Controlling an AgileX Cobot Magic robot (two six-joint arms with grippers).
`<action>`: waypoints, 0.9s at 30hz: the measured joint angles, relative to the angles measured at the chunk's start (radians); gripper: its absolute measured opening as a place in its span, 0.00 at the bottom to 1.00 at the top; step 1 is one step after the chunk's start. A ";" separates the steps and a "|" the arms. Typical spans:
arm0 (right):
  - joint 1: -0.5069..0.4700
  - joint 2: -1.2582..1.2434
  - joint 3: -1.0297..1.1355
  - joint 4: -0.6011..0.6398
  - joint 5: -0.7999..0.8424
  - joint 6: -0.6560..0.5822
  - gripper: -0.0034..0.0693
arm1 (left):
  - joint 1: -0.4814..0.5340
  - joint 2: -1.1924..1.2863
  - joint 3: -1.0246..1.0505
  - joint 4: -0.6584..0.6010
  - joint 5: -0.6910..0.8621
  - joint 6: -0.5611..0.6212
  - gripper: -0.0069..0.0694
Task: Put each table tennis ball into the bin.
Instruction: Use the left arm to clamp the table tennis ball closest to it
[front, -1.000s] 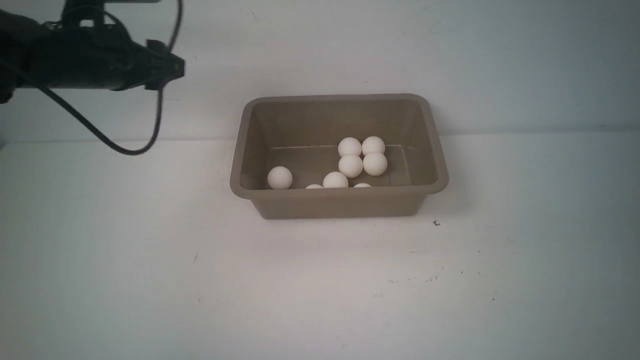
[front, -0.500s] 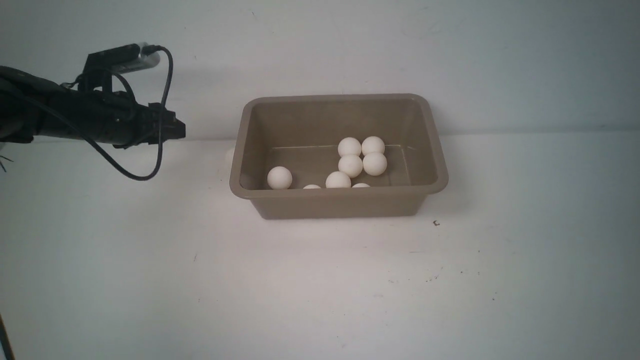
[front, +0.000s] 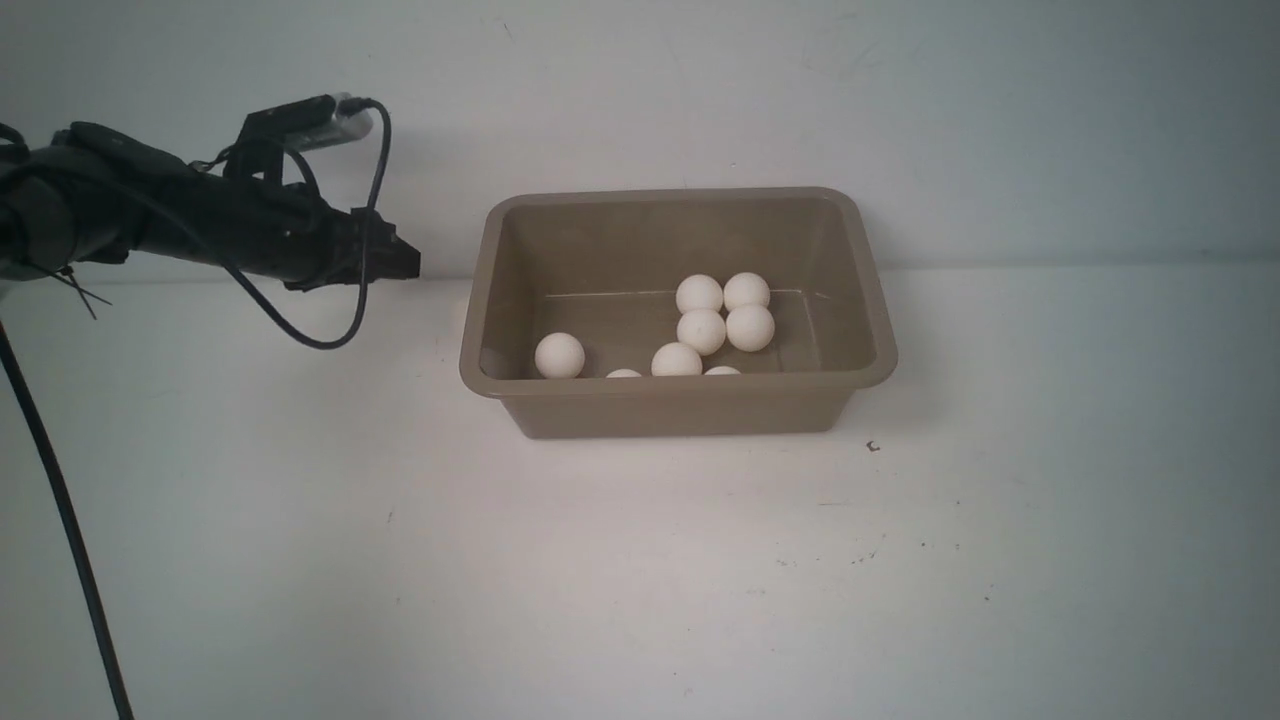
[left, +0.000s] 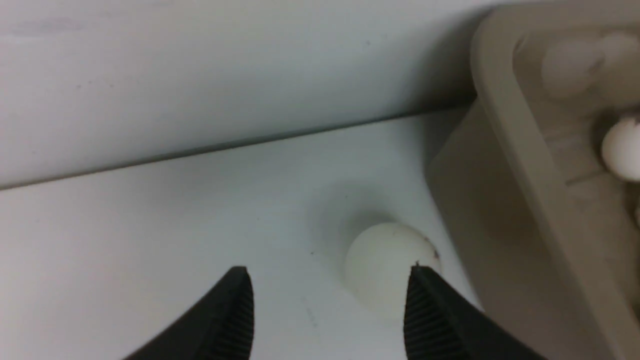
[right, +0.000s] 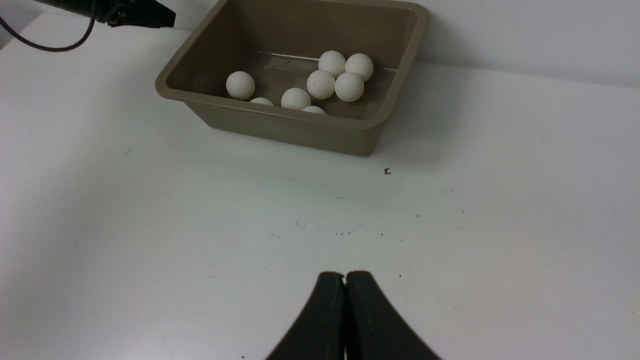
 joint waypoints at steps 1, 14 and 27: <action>0.000 0.000 0.000 0.000 0.000 0.001 0.02 | -0.001 0.003 -0.007 0.020 0.001 0.022 0.58; 0.000 0.000 0.000 -0.005 0.002 0.001 0.02 | -0.001 0.006 -0.016 0.088 0.295 0.719 0.58; 0.000 0.000 0.000 -0.006 0.023 0.026 0.02 | 0.041 0.061 -0.025 -0.193 0.258 1.036 0.58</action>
